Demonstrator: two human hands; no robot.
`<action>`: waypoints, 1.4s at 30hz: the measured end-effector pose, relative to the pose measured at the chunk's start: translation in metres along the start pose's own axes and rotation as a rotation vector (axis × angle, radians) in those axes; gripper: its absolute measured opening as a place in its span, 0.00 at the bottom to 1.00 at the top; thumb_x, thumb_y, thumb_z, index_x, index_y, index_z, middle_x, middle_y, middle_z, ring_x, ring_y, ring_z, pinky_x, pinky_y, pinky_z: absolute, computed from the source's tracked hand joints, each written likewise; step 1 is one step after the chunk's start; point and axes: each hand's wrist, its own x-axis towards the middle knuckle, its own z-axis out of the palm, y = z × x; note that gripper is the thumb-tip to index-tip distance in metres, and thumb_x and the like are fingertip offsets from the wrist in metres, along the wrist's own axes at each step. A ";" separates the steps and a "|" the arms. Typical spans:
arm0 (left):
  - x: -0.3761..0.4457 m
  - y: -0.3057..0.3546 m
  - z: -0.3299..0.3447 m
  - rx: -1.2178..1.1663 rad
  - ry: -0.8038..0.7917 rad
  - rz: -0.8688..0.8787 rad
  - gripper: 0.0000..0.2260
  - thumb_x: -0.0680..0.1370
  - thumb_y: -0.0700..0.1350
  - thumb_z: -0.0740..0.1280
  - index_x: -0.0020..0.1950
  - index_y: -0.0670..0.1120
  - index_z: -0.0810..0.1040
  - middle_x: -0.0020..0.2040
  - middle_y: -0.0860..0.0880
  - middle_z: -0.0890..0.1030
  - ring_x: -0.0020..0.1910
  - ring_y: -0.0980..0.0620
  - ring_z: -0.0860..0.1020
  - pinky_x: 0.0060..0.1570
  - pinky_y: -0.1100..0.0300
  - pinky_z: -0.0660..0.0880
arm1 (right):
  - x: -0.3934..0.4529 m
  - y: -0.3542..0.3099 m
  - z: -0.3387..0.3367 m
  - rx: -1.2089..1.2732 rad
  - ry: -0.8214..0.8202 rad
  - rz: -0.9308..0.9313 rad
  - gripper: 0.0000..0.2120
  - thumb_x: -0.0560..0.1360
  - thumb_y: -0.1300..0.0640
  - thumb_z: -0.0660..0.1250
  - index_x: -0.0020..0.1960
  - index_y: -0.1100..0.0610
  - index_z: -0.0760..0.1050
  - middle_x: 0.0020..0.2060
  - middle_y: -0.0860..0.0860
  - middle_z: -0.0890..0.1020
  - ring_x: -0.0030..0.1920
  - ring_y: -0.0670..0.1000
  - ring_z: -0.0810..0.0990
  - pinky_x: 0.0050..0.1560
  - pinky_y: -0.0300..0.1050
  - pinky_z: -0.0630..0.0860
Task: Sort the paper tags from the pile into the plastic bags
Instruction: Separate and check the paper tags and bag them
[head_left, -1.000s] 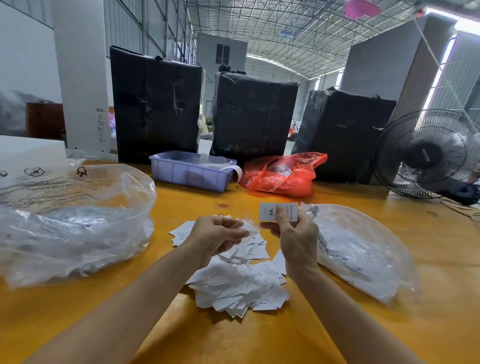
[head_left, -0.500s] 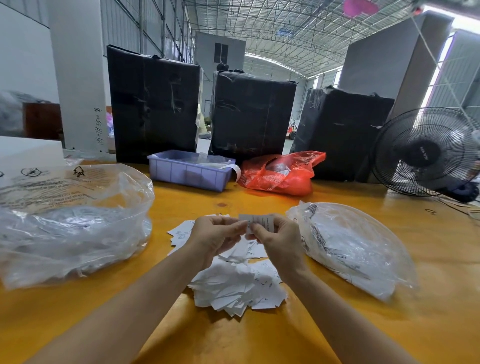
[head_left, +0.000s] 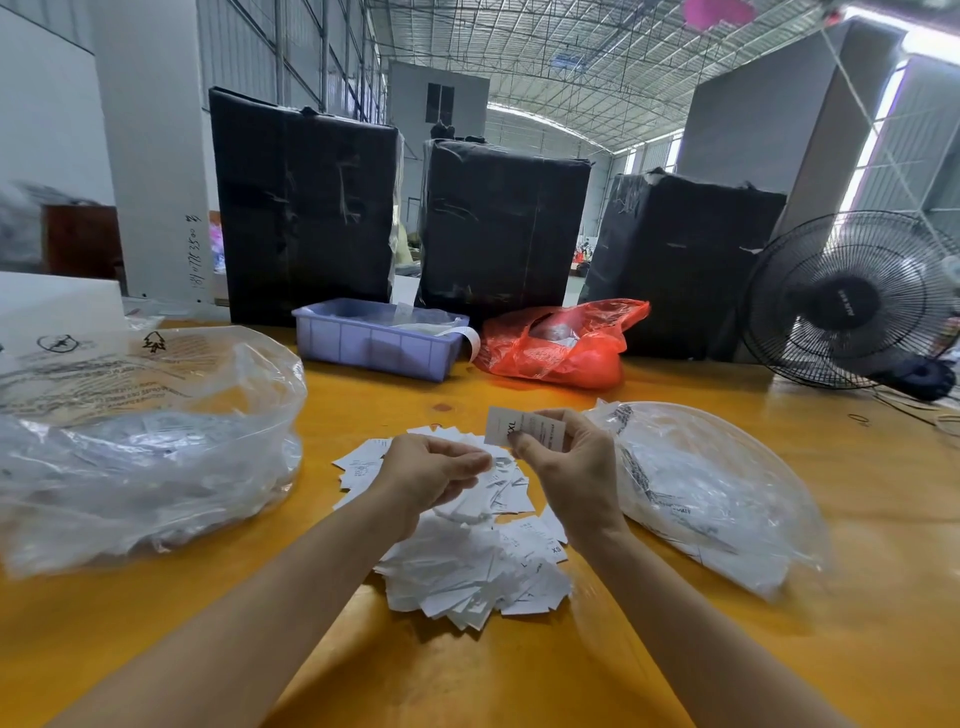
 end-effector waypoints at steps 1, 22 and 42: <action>0.000 0.000 0.000 0.003 -0.009 -0.001 0.03 0.68 0.38 0.75 0.38 0.42 0.83 0.29 0.50 0.82 0.31 0.56 0.78 0.29 0.68 0.74 | -0.001 0.000 0.001 -0.010 -0.010 -0.006 0.10 0.70 0.66 0.72 0.40 0.52 0.76 0.33 0.49 0.80 0.32 0.43 0.78 0.34 0.42 0.78; -0.001 0.003 0.000 -0.032 -0.052 -0.039 0.03 0.68 0.38 0.75 0.37 0.41 0.83 0.30 0.49 0.83 0.26 0.59 0.79 0.25 0.69 0.73 | -0.001 0.007 0.002 -0.144 -0.026 -0.084 0.09 0.71 0.65 0.71 0.42 0.52 0.75 0.37 0.50 0.80 0.38 0.51 0.81 0.36 0.47 0.80; -0.001 0.002 -0.003 -0.006 -0.028 -0.027 0.04 0.66 0.39 0.77 0.36 0.42 0.83 0.30 0.49 0.83 0.27 0.58 0.79 0.25 0.68 0.73 | -0.006 0.003 0.002 -0.253 -0.139 -0.127 0.04 0.71 0.64 0.71 0.45 0.61 0.78 0.32 0.45 0.77 0.32 0.44 0.74 0.33 0.42 0.74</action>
